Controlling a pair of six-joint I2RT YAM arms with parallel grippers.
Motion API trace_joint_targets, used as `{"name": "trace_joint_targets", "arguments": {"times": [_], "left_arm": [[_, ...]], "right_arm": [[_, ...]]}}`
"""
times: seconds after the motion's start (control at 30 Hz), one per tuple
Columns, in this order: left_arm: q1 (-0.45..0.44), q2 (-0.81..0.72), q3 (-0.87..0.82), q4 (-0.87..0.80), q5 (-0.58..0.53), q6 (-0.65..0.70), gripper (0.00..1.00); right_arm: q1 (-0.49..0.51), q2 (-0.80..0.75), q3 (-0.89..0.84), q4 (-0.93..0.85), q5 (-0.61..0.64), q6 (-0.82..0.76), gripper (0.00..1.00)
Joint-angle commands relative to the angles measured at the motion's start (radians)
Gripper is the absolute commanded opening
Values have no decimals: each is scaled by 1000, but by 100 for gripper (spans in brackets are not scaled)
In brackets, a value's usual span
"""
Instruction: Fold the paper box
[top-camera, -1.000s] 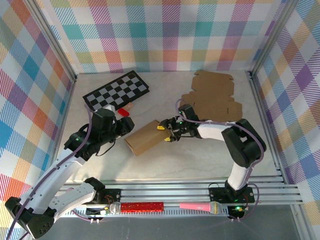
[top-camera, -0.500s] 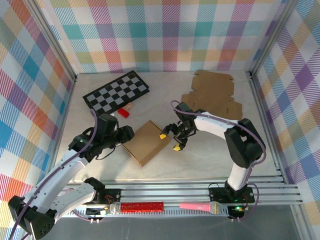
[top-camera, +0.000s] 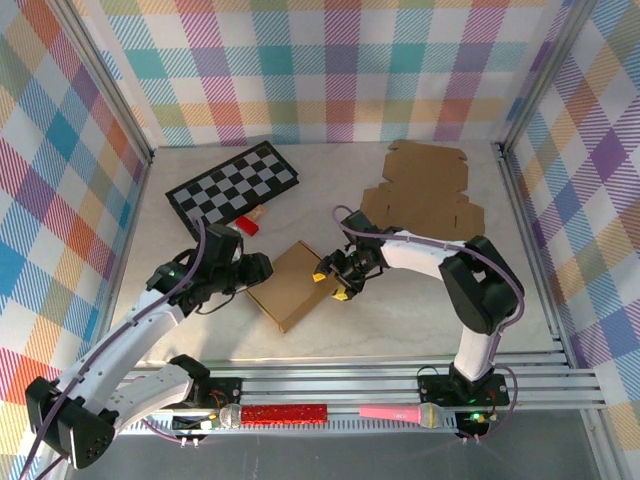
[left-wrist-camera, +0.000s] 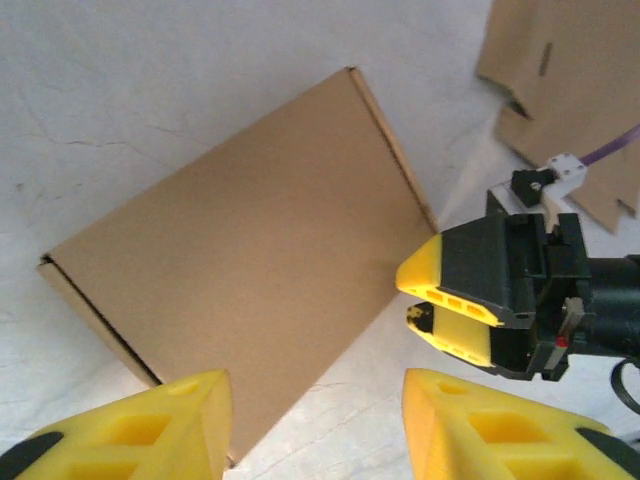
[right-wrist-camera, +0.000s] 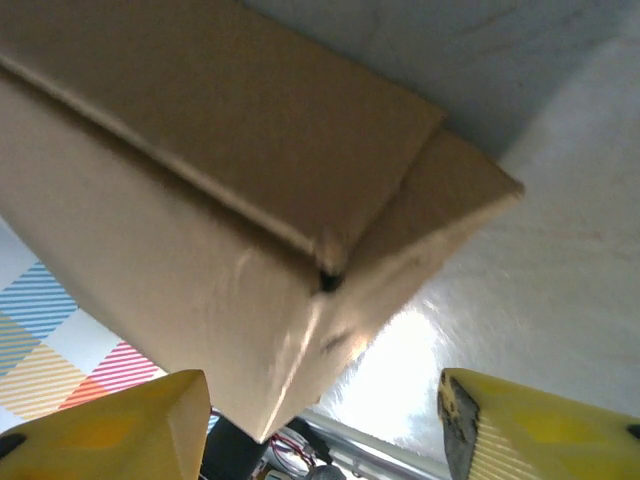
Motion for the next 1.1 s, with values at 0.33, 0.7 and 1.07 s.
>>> {"name": "trace_joint_targets", "arguments": {"times": [0.33, 0.7, 1.07], "left_arm": [[151, 311, -21, 102, 50, 86, 39], [172, 445, -72, 151, 21, 163, 33], [172, 348, -160, 154, 86, 90, 30]], "right_arm": [[15, 99, -55, 262, 31, 53, 39], [20, 111, -170, 565, 14, 105, 43], [70, 220, -91, 664, -1, 195, 42]]}}
